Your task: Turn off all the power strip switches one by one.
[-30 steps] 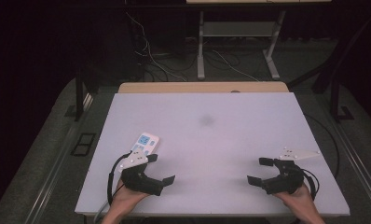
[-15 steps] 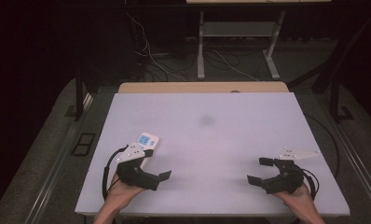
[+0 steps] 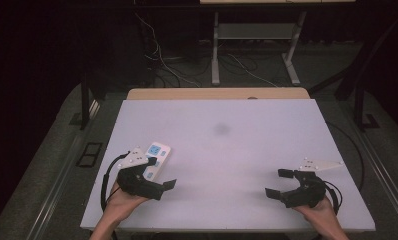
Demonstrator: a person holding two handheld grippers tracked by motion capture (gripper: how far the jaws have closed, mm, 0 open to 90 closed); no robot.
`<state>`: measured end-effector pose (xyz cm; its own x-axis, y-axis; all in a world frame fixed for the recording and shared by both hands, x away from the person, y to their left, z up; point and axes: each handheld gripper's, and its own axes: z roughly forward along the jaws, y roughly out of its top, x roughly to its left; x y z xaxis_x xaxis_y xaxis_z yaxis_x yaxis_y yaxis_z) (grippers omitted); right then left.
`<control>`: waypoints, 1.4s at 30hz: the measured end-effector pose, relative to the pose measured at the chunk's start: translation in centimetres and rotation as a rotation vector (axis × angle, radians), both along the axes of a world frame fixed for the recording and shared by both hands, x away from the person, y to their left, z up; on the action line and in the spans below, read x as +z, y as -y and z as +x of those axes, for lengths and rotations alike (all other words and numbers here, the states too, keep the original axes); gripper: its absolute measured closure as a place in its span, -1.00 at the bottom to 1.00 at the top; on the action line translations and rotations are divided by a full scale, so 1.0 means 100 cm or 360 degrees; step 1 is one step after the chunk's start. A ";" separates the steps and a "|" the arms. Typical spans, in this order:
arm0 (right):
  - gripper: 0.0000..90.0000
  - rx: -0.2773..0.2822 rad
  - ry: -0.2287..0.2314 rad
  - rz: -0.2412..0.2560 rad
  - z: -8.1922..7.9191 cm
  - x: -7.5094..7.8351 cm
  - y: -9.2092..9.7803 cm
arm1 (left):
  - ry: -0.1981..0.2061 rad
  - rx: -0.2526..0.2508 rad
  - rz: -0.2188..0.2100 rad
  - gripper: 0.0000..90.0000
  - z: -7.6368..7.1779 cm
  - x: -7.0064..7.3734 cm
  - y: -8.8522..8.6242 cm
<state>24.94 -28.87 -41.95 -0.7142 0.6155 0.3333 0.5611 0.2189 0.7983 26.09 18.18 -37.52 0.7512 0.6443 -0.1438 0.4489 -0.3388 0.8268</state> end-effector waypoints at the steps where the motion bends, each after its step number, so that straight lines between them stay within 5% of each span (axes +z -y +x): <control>1: -0.94 0.0000 -0.0001 -0.0001 0.000 0.000 0.000 | -0.0003 0.0006 0.0006 -1.00 0.001 0.001 -0.001; 24: -0.94 -0.0003 0.0000 -0.0004 0.000 0.000 0.000 | -0.0051 0.0074 0.0103 -1.00 0.012 0.015 -0.023; 42: -0.94 0.0007 -0.0004 -0.0019 0.000 -0.001 -0.001 | -0.0094 0.0079 0.0280 -0.83 0.028 0.026 -0.030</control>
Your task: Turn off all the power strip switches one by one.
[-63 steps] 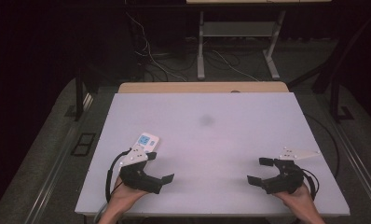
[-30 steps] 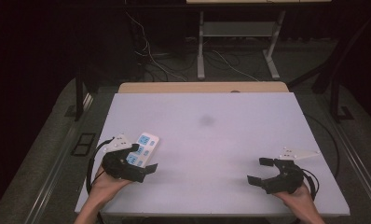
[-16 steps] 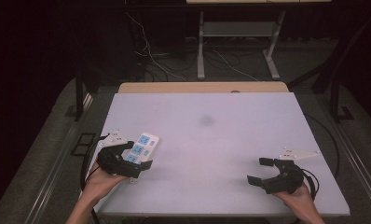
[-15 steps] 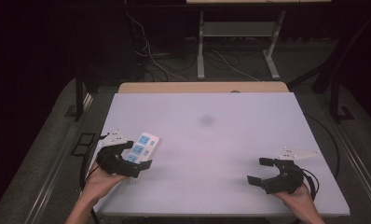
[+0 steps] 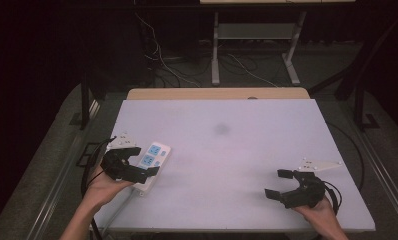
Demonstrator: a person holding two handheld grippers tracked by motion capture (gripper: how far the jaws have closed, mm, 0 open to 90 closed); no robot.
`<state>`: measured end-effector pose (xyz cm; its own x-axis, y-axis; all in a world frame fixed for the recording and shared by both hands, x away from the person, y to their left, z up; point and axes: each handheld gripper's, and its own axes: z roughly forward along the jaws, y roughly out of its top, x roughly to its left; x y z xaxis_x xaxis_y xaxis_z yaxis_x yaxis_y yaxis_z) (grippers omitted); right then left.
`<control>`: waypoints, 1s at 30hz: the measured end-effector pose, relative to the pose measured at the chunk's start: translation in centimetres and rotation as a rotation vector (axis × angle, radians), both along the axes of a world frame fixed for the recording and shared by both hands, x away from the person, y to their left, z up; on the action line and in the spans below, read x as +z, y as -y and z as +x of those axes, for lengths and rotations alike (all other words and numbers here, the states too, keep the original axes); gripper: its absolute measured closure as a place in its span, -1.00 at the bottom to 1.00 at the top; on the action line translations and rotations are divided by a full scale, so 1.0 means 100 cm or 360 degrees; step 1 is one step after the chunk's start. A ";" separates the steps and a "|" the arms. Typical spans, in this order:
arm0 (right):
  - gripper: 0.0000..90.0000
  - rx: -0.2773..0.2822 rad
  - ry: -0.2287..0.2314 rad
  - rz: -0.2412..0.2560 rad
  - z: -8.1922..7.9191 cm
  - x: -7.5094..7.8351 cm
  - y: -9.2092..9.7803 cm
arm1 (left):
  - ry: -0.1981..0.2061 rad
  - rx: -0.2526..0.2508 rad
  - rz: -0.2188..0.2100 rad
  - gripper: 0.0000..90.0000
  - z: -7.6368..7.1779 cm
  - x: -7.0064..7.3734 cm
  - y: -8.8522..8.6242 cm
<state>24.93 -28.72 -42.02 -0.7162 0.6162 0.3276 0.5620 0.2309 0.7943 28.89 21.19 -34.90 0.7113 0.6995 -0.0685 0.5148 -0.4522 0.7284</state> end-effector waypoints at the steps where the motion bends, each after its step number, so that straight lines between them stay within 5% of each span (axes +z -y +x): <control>1: -0.94 0.0000 0.0001 0.0000 0.000 0.000 0.000 | -0.0004 -0.0002 0.0007 -0.81 0.001 0.000 -0.001; 6: -0.94 -0.0001 0.0002 -0.0001 0.000 0.000 0.000 | -0.0018 0.0005 0.0048 -0.67 0.004 0.000 -0.003; 15: -0.94 -0.0005 0.0007 -0.0006 0.000 0.000 0.000 | -0.0001 0.0013 0.0099 -0.07 0.009 -0.003 -0.007; 30: -0.94 0.0004 0.0011 -0.0027 0.000 -0.001 -0.002 | -0.0162 -0.0026 0.0120 0.77 0.024 -0.016 -0.016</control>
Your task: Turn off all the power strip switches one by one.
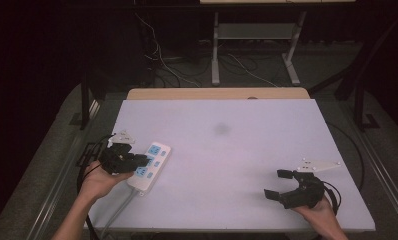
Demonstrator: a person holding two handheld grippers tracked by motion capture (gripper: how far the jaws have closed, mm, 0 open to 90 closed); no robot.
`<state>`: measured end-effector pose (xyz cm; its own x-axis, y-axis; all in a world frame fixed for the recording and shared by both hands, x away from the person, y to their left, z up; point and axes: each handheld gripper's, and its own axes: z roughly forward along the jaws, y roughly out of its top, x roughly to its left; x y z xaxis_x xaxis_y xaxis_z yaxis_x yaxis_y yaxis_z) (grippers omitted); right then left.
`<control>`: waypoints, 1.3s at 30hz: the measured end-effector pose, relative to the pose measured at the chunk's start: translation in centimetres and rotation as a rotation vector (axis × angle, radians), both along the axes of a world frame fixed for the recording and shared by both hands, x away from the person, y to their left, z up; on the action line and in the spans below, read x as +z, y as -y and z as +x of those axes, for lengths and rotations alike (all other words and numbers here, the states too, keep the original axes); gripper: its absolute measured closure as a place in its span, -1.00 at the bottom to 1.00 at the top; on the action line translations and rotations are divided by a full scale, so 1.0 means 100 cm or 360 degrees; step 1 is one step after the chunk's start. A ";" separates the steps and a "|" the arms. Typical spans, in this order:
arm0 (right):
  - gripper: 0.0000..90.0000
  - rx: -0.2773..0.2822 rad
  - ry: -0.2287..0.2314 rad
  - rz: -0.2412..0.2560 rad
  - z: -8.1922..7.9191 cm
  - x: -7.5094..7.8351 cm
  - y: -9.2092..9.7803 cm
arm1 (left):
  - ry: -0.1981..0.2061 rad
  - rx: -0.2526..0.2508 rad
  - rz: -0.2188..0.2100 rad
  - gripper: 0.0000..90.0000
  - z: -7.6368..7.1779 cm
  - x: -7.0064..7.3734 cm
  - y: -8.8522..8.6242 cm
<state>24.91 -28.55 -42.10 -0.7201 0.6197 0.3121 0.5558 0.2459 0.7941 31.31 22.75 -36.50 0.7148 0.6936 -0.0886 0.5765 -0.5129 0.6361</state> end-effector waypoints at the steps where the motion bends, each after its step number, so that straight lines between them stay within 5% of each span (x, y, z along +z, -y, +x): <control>1: -0.94 -0.0001 -0.0001 -0.0001 0.000 0.000 0.000 | -0.0005 0.0000 0.0003 0.80 0.001 -0.001 0.000; 7: -0.94 0.0006 0.0001 -0.0008 0.000 0.000 -0.001 | -0.0032 -0.0016 0.0061 0.97 0.005 -0.005 0.005; 22: -0.94 0.0021 -0.0006 -0.0027 -0.001 -0.001 -0.003 | -0.0136 -0.0075 0.0216 0.98 0.010 -0.021 0.017; 39: -0.94 0.0031 -0.0006 -0.0040 0.000 -0.002 -0.004 | -0.0207 -0.0094 0.0228 0.98 0.009 -0.030 0.019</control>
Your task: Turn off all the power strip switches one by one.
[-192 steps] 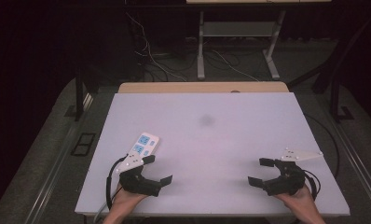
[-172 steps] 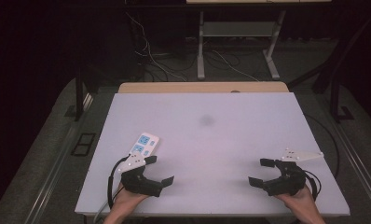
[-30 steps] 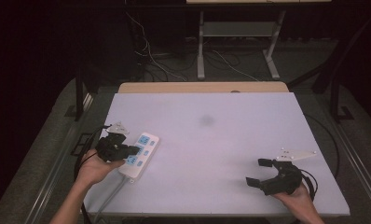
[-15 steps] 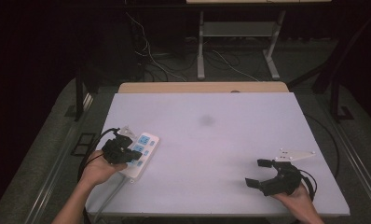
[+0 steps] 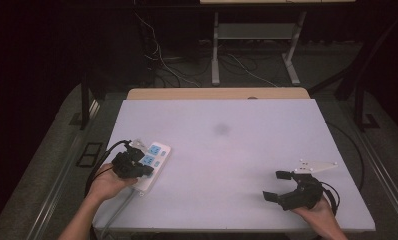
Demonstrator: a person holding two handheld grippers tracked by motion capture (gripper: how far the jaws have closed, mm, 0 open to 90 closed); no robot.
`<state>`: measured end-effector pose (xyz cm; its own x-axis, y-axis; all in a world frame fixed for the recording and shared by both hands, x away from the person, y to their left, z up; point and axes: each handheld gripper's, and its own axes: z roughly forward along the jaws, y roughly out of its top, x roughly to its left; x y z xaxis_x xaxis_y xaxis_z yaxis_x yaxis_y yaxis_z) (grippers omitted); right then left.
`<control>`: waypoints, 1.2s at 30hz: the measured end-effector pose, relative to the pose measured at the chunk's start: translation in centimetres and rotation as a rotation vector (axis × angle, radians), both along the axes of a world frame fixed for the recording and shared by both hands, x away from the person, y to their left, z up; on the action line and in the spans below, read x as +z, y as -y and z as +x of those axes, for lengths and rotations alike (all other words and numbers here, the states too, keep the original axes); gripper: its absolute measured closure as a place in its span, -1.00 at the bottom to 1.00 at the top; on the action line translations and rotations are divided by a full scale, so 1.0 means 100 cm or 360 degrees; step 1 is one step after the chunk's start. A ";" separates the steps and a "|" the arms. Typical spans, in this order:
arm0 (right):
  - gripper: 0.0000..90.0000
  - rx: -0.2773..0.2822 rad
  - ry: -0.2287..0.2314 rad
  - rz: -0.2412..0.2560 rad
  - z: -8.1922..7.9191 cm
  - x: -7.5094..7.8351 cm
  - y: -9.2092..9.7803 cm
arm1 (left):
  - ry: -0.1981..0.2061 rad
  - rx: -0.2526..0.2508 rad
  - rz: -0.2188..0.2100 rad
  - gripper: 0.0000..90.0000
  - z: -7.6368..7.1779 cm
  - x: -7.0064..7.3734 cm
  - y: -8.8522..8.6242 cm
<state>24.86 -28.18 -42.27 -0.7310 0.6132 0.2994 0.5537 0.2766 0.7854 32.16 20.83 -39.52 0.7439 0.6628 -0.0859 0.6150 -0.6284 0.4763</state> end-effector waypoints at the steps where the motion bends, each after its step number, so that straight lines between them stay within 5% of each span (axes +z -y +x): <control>1: -0.94 -0.0001 -0.0002 -0.0001 0.000 0.000 0.000 | -0.0008 -0.0005 -0.0009 0.98 0.000 0.000 -0.001; 21: -0.94 0.0002 0.0001 -0.0002 0.000 0.000 0.000 | 0.0008 -0.0004 -0.0030 0.98 -0.004 -0.002 0.000; 36: -0.94 -0.0014 0.0008 0.0018 -0.001 0.002 0.002 | -0.0047 0.0027 -0.0043 0.99 -0.001 -0.003 0.000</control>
